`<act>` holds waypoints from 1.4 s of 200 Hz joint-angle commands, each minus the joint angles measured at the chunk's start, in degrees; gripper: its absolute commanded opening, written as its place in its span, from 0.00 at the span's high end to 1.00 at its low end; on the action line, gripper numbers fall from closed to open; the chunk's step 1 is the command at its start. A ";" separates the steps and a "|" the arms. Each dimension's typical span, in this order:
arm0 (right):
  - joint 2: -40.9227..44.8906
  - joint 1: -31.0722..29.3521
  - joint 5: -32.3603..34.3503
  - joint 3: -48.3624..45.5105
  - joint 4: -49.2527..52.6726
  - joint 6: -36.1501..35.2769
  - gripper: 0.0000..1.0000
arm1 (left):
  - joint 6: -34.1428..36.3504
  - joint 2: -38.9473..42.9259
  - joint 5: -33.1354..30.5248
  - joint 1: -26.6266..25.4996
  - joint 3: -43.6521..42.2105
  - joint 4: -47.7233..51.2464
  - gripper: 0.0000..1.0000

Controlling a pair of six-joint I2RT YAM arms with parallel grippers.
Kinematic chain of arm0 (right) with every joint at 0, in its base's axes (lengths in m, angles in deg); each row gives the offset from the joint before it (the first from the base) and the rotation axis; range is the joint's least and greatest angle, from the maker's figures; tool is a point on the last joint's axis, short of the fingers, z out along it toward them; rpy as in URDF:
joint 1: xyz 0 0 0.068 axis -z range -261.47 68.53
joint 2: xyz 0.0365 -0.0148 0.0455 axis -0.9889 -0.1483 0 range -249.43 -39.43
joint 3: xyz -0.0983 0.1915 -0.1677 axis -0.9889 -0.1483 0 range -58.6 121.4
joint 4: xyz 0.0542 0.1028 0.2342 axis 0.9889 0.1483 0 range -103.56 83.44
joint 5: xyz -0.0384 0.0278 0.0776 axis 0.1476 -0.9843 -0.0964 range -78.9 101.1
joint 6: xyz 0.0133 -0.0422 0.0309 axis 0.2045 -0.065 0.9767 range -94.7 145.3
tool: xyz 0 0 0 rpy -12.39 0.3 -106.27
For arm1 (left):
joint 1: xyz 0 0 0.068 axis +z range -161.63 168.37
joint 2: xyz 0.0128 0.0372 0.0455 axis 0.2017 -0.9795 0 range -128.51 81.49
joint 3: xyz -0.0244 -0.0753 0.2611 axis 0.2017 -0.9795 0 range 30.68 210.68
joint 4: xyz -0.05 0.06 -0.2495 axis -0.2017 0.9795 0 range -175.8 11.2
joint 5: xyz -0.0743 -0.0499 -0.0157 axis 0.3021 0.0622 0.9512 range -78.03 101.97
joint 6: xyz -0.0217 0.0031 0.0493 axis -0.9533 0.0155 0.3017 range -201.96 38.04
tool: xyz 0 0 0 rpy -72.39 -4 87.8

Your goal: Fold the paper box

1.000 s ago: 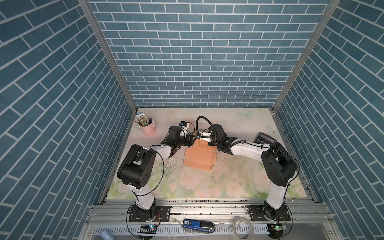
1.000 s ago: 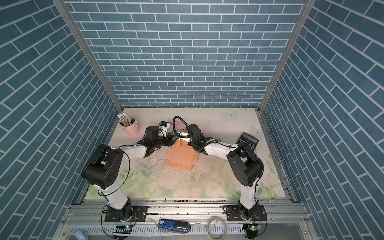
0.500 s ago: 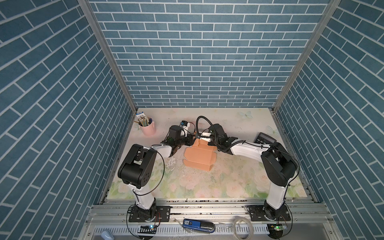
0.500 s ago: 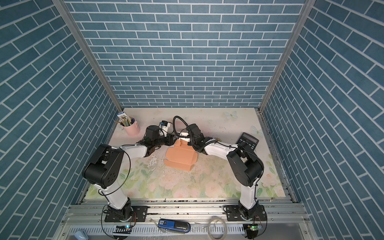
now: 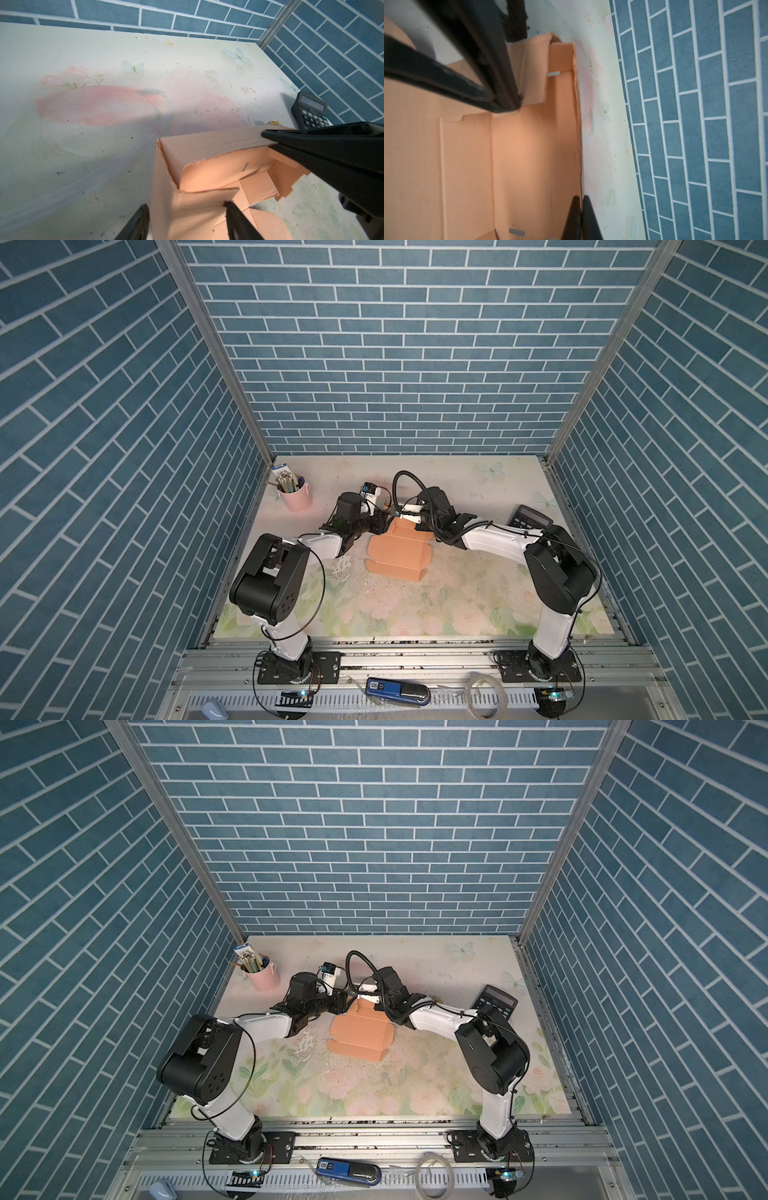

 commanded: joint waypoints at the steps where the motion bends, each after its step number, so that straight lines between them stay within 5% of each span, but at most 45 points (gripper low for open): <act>1: 2.02 -0.52 -1.10 1.35 -0.38 1.26 1.00 | 1.70 1.06 -0.88 -0.30 -0.90 0.84 0.39; 170: 3.64 -1.15 -1.33 1.16 0.38 1.43 1.00 | 4.30 4.66 -4.08 -0.32 -2.37 6.67 0.29; 223: 3.36 -1.19 -1.27 1.14 0.21 1.67 1.00 | 2.54 9.35 -13.97 -0.39 -6.06 6.85 0.30; 280: 3.44 -1.18 -0.54 0.39 -0.87 0.55 1.00 | 0.17 18.70 -13.72 -0.39 -12.34 5.53 0.30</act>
